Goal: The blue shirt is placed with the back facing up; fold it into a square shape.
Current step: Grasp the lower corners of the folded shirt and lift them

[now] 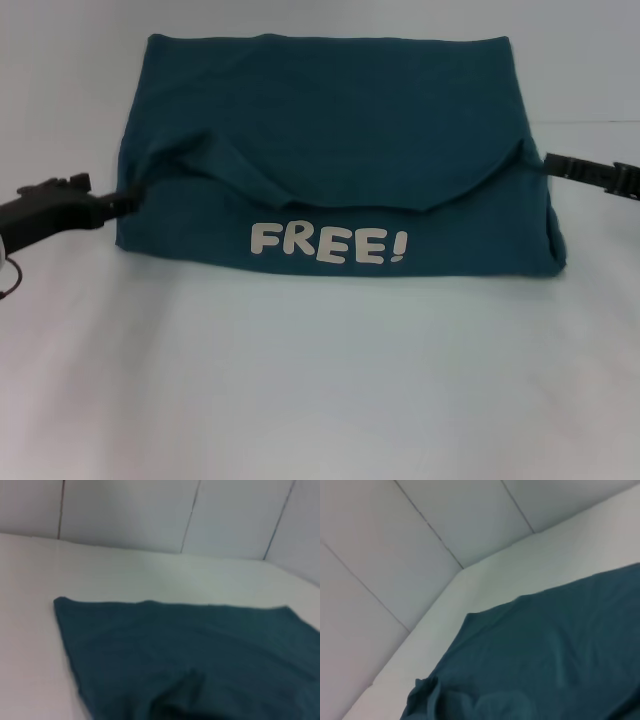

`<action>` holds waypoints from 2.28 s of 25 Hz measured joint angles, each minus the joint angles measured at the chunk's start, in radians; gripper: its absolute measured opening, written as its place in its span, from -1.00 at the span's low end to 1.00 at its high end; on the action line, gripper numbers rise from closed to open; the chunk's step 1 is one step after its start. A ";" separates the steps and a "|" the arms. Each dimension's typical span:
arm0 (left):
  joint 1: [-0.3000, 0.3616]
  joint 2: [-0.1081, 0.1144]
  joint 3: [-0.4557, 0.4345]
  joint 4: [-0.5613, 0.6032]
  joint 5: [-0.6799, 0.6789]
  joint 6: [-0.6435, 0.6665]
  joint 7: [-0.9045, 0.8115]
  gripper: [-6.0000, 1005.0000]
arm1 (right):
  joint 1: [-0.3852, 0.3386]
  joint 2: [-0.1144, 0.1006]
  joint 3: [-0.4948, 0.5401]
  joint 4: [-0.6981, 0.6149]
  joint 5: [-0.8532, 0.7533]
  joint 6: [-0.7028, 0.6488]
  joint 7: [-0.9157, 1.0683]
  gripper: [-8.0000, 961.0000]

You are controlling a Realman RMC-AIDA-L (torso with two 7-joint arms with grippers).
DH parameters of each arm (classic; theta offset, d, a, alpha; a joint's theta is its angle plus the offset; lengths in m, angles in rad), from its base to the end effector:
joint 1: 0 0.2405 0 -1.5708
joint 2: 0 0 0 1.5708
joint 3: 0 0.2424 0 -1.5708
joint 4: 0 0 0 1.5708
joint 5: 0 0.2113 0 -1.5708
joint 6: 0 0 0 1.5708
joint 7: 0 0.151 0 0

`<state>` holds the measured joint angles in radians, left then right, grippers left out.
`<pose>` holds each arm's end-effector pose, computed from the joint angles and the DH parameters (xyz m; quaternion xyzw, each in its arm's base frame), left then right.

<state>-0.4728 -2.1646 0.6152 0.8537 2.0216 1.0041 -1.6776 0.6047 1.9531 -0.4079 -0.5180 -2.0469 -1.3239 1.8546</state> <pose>-0.3024 0.3790 0.0436 -0.8082 -0.3865 -0.1979 0.3977 0.2949 0.3801 0.0643 -0.7851 0.4856 0.3008 0.2396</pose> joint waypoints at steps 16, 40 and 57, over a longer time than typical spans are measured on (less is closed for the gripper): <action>0.003 -0.006 0.008 -0.099 0.064 -0.120 0.283 0.74 | -0.024 0.016 0.008 0.004 0.005 -0.006 0.006 0.37; -0.030 -0.006 0.122 -0.143 0.064 -0.195 0.322 0.74 | -0.030 0.029 0.018 0.010 0.021 0.018 -0.003 0.36; -0.030 -0.006 0.135 -0.134 0.074 -0.213 0.285 0.40 | -0.040 0.029 0.021 0.004 0.044 0.019 -0.005 0.36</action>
<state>-0.5025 -2.1706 0.7500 0.7193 2.0955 0.7914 -1.3928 0.5645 1.9819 -0.3866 -0.5139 -2.0032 -1.3054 1.8499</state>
